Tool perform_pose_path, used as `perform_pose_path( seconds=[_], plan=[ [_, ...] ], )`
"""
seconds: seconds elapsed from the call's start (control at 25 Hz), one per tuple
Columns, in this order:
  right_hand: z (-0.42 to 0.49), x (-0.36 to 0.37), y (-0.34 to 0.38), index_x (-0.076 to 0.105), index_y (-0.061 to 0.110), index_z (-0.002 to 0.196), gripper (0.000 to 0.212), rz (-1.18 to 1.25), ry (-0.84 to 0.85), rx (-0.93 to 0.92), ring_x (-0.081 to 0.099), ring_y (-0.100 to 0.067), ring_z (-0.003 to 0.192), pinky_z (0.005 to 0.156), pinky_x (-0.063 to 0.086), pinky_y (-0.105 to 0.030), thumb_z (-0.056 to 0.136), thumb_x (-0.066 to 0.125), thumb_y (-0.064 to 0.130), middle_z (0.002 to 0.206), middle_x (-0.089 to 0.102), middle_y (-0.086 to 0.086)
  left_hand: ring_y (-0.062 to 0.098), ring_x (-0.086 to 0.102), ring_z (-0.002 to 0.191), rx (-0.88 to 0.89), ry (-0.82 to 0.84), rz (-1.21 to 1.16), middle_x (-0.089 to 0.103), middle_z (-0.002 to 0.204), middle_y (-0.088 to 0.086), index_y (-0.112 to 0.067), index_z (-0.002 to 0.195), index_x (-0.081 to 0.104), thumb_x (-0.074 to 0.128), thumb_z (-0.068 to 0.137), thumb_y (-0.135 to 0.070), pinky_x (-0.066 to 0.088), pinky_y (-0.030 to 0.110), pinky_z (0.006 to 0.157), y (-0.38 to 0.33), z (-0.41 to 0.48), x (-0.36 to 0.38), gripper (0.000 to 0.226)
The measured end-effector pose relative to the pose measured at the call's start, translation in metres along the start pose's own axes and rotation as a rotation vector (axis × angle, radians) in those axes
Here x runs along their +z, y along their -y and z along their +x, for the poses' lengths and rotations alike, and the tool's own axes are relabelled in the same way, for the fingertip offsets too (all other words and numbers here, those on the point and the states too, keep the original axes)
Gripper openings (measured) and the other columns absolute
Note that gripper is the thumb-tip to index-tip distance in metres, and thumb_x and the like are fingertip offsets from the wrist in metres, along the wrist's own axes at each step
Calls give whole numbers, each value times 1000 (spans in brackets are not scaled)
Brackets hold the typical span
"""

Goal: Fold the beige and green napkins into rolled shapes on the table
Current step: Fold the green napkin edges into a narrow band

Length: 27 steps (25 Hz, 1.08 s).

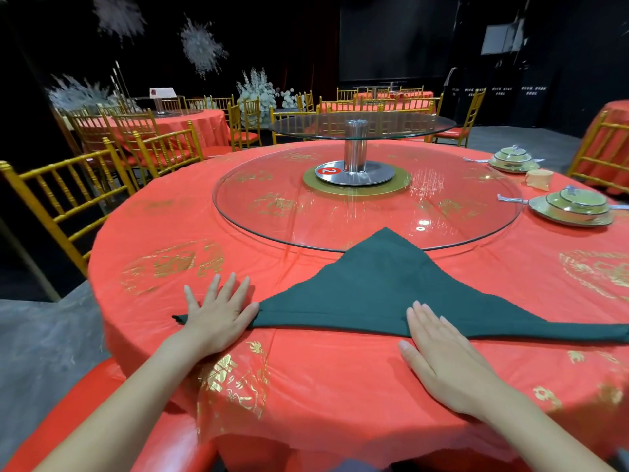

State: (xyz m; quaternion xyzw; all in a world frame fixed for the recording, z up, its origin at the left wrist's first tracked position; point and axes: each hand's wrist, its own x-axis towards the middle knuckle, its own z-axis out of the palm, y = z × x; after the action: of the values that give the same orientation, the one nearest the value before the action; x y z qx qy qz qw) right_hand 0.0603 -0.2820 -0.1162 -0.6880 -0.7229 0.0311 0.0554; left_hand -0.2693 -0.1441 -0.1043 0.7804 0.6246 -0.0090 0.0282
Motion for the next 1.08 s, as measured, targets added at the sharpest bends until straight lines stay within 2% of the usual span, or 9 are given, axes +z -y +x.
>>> perform_pose_path(
  seconds=[0.12,0.24,0.36,0.48,0.56,0.68,0.8,0.92,1.08],
  plan=[
    [1,-3,0,-5,12,150,120,-16,20,-21,-19,-3,138,112,-10,-23,53,-35,77,157,-12,-1,17,-9,145,188,-51,-33,-5,159,-5,-31,150,3,20,95,-57,-13,61,107,-45,-12,0,63],
    [7,-12,-1,6,12,150,78,-43,32,-29,-2,-10,145,116,1,-25,91,15,64,159,1,-3,18,17,143,501,-127,-18,20,156,0,-27,143,34,34,92,-55,14,51,115,-94,-22,3,58],
    [15,-19,-5,30,15,144,58,-69,-54,-30,21,-10,142,115,20,-26,98,29,50,155,25,0,25,59,94,714,-314,7,62,104,2,-18,101,70,44,85,-44,51,35,74,-118,-17,3,40],
    [16,-19,-15,68,15,107,47,-157,-205,-85,62,-16,109,85,53,-29,94,33,44,118,66,-1,18,55,58,729,-404,113,55,69,-4,-20,73,71,48,77,-39,41,25,46,-120,-11,1,30],
    [14,-16,-30,72,16,79,39,-161,-342,-175,68,-23,76,61,54,-31,87,41,39,86,69,1,17,53,55,758,-432,131,53,65,-4,-19,70,68,62,73,-28,38,25,42,-117,-10,3,11],
    [10,-16,-38,69,21,72,34,-134,-332,-171,60,-21,62,52,48,-30,84,43,41,70,59,4,24,59,68,735,-349,21,56,74,1,-15,80,64,60,83,-19,46,32,53,-111,-15,5,6],
    [15,-24,-37,69,23,89,27,-7,-272,-59,63,-19,84,71,47,-32,89,50,43,86,66,5,26,56,103,552,-238,-117,62,106,4,-18,110,57,42,97,-23,45,39,84,-119,-12,-4,21],
    [30,-28,-37,58,24,97,19,118,-272,87,58,-16,96,71,35,-28,88,57,41,95,64,9,26,53,112,413,-164,-148,57,122,1,-21,122,45,40,96,-22,42,40,89,-126,-4,-8,26],
    [35,-20,-37,56,25,92,16,112,-219,121,52,-16,100,78,35,-28,88,57,40,90,50,10,21,43,123,526,-213,-56,46,136,-3,-22,132,41,40,90,-8,33,34,100,-152,-7,-4,45]
  ],
)
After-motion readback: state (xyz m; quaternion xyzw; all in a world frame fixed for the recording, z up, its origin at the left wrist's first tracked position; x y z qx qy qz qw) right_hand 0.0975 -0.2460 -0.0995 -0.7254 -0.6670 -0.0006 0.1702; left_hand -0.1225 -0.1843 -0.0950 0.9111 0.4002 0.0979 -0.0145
